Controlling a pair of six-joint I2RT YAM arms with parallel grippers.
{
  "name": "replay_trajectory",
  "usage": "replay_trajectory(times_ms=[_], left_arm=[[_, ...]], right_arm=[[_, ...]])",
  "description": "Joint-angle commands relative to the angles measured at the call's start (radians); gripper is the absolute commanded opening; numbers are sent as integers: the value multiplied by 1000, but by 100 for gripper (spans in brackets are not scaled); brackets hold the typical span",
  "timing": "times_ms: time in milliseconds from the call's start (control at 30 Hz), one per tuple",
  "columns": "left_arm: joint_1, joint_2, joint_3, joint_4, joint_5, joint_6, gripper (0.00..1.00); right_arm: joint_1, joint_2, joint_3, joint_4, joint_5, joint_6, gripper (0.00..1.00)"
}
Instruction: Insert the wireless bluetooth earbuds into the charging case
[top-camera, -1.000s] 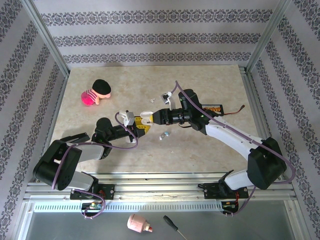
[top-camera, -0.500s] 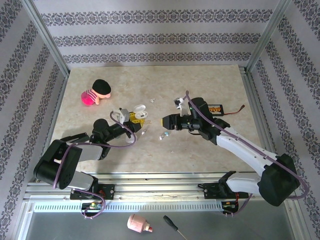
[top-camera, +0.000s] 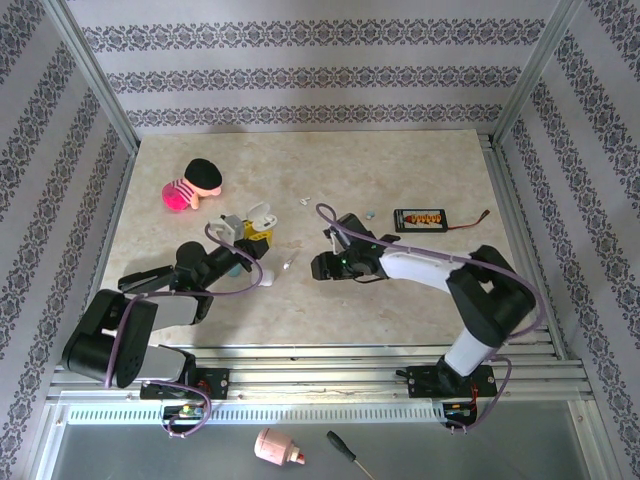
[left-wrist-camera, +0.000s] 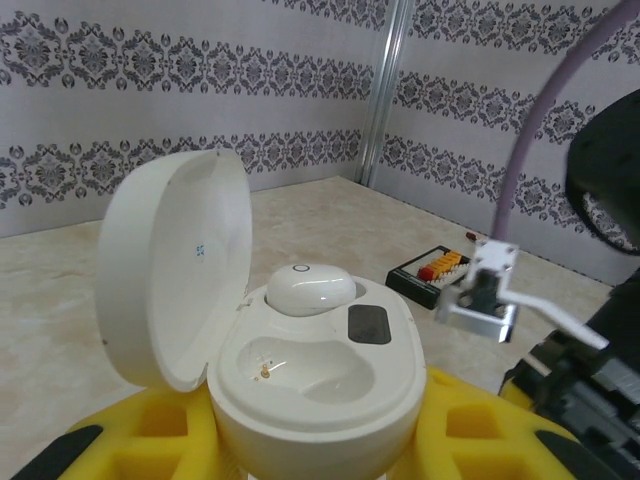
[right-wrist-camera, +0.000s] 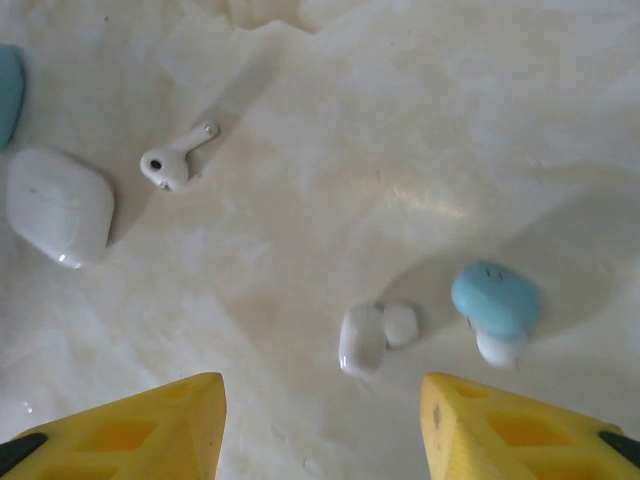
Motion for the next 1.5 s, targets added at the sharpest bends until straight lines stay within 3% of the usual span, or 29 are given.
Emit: replay_trajectory(times_ms=[0, 267, 600, 1200, 1467], left_arm=[[13, -46, -16, -15, -5, 7, 27], [13, -113, -19, -92, -4, 18, 28], [13, -130, -4, -121, 8, 24, 28], [13, -90, -3, -73, 19, 12, 27], [12, -74, -25, -27, -13, 4, 27]], right_arm=[[1, 47, 75, 26, -35, -57, 54], [-51, 172, 147, 23, -154, -115, 54], [-64, 150, 83, 6, -218, -141, 55], [-27, 1, 86, -170, -133, -213, 55], [-21, 87, 183, -200, -103, -325, 59]])
